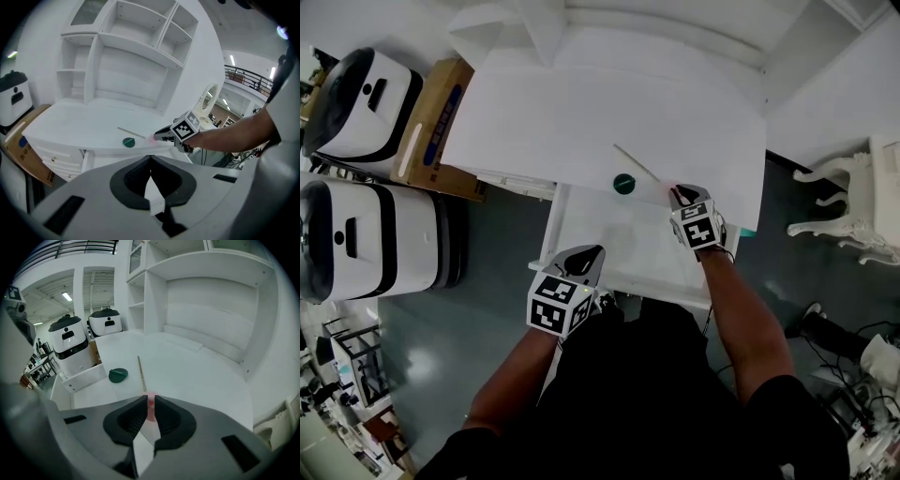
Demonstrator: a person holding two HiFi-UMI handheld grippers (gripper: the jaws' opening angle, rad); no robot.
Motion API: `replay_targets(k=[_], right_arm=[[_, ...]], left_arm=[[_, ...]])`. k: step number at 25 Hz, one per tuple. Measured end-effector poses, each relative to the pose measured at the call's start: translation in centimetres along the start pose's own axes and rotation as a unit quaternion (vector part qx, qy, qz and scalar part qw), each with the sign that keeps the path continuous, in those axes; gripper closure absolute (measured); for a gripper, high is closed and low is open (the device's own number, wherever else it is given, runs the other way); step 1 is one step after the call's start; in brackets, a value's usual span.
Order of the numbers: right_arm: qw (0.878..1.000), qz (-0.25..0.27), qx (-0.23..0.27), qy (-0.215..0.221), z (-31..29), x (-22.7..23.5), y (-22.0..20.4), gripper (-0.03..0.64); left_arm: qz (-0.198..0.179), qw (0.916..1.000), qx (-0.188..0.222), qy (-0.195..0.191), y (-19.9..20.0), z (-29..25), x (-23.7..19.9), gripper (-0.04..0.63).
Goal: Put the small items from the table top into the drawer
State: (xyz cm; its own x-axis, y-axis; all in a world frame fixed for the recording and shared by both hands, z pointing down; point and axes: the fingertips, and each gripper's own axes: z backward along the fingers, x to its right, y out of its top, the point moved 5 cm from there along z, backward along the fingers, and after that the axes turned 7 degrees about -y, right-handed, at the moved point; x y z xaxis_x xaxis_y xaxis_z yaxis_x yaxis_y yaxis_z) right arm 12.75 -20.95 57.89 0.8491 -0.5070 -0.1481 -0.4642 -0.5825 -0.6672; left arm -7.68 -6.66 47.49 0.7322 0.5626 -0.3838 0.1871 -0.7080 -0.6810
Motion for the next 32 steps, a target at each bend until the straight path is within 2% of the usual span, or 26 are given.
replay_targets(k=[9, 15, 28, 32], right_arm=[[1.0, -0.013, 0.011, 0.001, 2.9, -0.5, -0.1, 0.558], [1.0, -0.013, 0.003, 0.013, 3.9, -2.6, -2.0, 0.558], [0.996, -0.006, -0.066, 0.054, 2.1, -7.0, -8.6, 0.558], [0.993, 0.027, -0.093, 0.072, 0.8, -8.5, -10.5, 0.557]], left_arm=[[-0.002, 0.9996, 0.025, 0.013, 0.9, 0.9, -1.3, 0.592], [-0.005, 0.9998, 0.018, 0.002, 0.4, 0.7, -0.8, 0.592], [-0.007, 1.0, 0.002, -0.007, -0.8, 0.7, -0.6, 0.592], [-0.005, 0.9998, -0.012, -0.012, -1.4, 0.3, -0.3, 0.592]])
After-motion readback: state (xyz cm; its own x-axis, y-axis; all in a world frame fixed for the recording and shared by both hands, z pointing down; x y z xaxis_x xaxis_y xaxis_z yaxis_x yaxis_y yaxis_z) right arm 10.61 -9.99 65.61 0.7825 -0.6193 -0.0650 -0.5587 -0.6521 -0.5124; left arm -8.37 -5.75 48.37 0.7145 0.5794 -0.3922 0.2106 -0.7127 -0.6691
